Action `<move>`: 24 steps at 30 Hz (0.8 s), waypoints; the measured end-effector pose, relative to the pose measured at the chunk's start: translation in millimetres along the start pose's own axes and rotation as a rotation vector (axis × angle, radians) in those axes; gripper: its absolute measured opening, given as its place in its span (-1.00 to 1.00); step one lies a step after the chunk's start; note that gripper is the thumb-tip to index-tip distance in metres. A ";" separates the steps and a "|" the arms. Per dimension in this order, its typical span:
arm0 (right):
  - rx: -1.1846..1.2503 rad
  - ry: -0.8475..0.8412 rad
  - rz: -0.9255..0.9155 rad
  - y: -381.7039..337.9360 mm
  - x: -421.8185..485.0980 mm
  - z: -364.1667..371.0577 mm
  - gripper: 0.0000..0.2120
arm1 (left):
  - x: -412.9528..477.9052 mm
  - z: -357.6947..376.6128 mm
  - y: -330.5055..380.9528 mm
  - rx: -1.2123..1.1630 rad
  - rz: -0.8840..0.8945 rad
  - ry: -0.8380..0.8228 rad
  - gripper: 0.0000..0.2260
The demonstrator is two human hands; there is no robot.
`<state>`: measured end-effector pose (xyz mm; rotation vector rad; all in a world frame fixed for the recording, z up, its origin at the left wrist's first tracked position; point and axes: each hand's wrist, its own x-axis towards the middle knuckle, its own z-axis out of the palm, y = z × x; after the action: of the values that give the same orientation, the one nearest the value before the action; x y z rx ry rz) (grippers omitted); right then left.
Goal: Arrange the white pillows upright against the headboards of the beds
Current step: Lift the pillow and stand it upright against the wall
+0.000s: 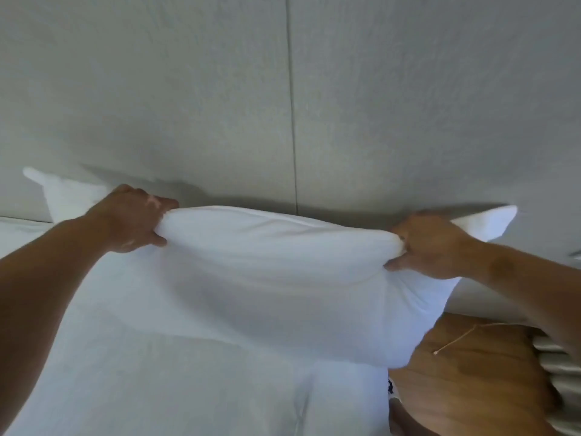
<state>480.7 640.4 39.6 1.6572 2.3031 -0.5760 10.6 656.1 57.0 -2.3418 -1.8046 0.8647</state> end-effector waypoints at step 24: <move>0.018 0.033 0.085 -38.9 24.0 42.9 -0.21 | -3.5 53.1 -15.4 -0.194 -0.349 -0.065 -0.03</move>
<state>434.8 630.7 -2.1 1.7757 2.2441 -0.5569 -28.0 642.8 19.6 -2.0179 -2.3237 0.7537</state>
